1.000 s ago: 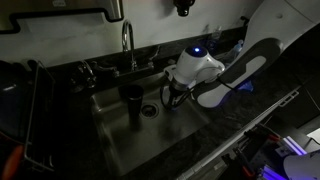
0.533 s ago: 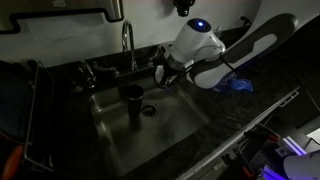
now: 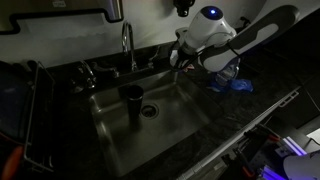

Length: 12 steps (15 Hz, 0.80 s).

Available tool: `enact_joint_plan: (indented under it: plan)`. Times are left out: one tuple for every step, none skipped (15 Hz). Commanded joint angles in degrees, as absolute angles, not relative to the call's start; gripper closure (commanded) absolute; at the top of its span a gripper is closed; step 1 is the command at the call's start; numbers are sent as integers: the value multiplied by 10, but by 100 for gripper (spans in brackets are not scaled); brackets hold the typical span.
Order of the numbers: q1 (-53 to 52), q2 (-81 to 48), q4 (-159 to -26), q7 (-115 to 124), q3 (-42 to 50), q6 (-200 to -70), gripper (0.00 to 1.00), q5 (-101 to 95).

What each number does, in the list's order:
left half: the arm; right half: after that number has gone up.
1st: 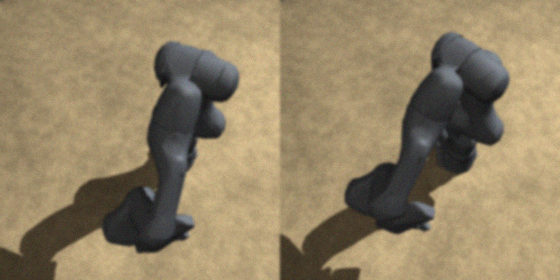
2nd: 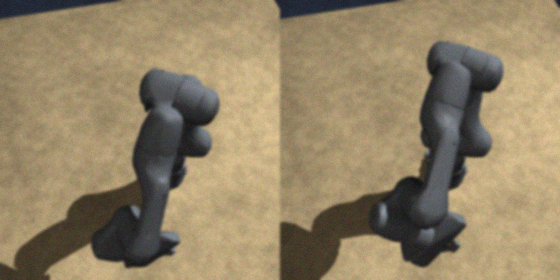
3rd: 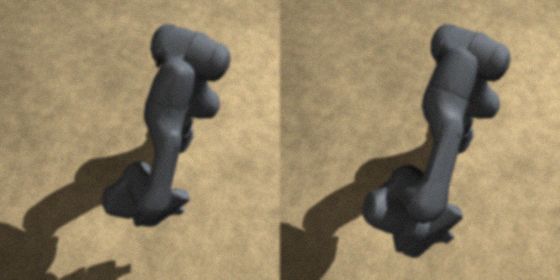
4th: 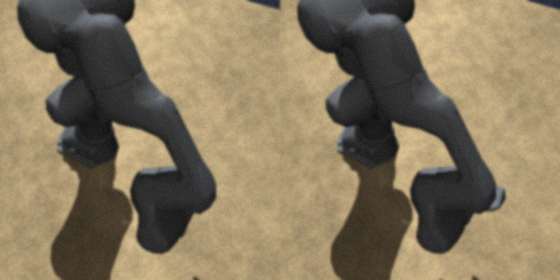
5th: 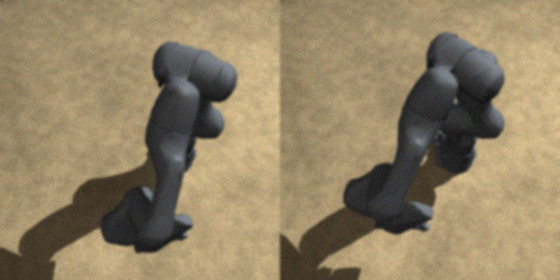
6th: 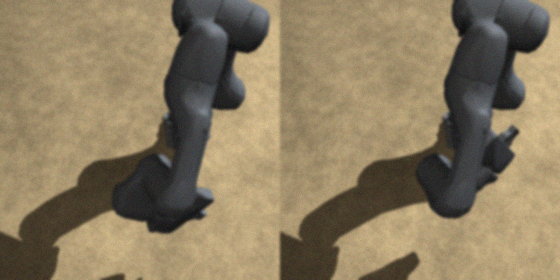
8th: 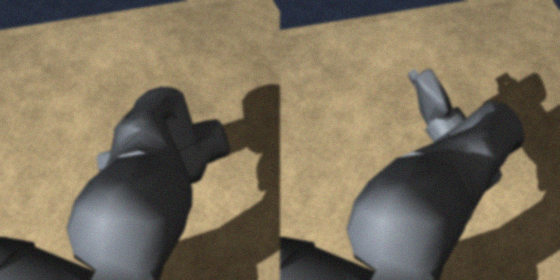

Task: Take the white bowl out of the sink

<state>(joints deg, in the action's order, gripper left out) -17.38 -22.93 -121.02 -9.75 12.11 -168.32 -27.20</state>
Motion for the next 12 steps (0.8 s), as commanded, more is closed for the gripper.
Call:
enact_joint_plan:
  plan:
    - [-173, -208, -1227, -95, 170, -1666, 98, -301]
    - [-174, -206, -1229, -97, 180, -1662, 98, -303]
    - [-175, -207, -1229, -98, 190, -1659, 98, -304]
    - [-175, -207, -1230, -100, 196, -1652, 98, -303]
    - [-175, -207, -1231, -101, 200, -1645, 98, -300]
    - [-148, -204, -1229, -87, 176, -1630, 98, -321]
    - [-144, -205, -1229, -88, 172, -1616, 98, -321]
    - [-137, -205, -1228, -88, 165, -1601, 98, -322]
    - [-130, -205, -1228, -89, 157, -1588, 98, -321]
    - [-123, -206, -1228, -90, 149, -1576, 98, -319]
    - [-117, -205, -1228, -91, 141, -1565, 98, -317]
    - [-114, -204, -1229, -87, 134, -1554, 98, -317]
